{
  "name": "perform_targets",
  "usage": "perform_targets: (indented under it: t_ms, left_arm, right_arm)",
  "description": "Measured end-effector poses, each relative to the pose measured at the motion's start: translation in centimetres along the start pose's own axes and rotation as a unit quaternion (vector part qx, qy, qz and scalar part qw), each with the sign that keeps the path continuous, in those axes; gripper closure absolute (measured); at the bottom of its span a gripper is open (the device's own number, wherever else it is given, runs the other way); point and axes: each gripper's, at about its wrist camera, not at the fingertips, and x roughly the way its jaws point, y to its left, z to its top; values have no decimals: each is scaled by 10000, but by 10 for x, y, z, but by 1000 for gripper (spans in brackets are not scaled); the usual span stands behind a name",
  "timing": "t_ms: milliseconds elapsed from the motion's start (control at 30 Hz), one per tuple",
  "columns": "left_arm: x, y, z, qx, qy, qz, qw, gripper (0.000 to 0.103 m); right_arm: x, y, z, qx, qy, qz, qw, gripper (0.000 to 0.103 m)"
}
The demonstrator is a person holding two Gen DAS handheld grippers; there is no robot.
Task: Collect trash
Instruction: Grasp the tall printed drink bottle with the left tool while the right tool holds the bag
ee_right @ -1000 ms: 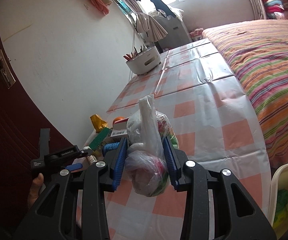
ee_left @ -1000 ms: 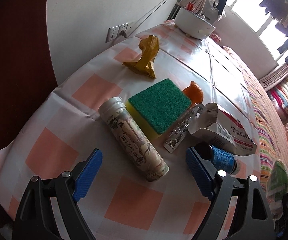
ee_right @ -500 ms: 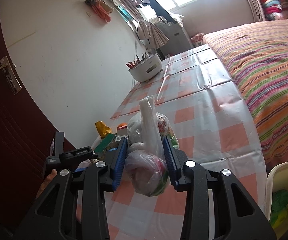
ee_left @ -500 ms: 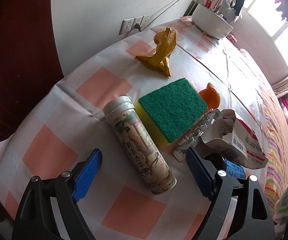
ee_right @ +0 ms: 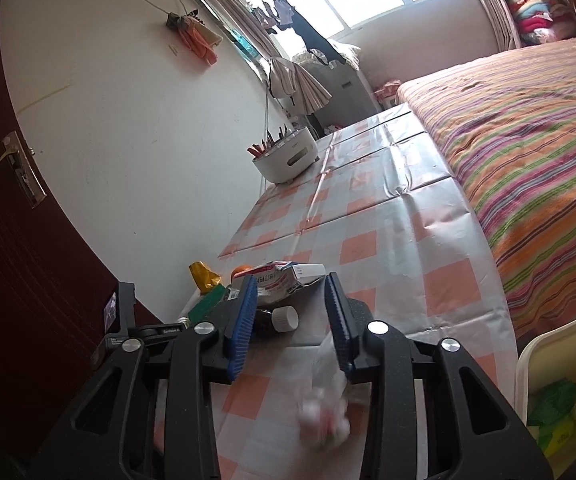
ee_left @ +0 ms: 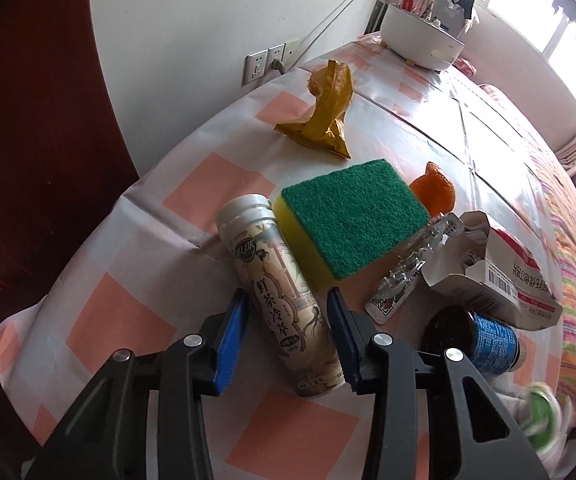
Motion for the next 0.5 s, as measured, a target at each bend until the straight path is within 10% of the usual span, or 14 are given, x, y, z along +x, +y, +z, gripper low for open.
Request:
perform_targets:
  t_ms: [300,500]
  left_arm:
    - [0,0,-2,214,8,-253,9995,72]
    - [0,3,-1,276,19,-408,9988,73]
  right_arm:
    - [9,-1,-5,-111,200,-155,9996,82]
    - [17,0,-18,-321,468,-578,9967,48]
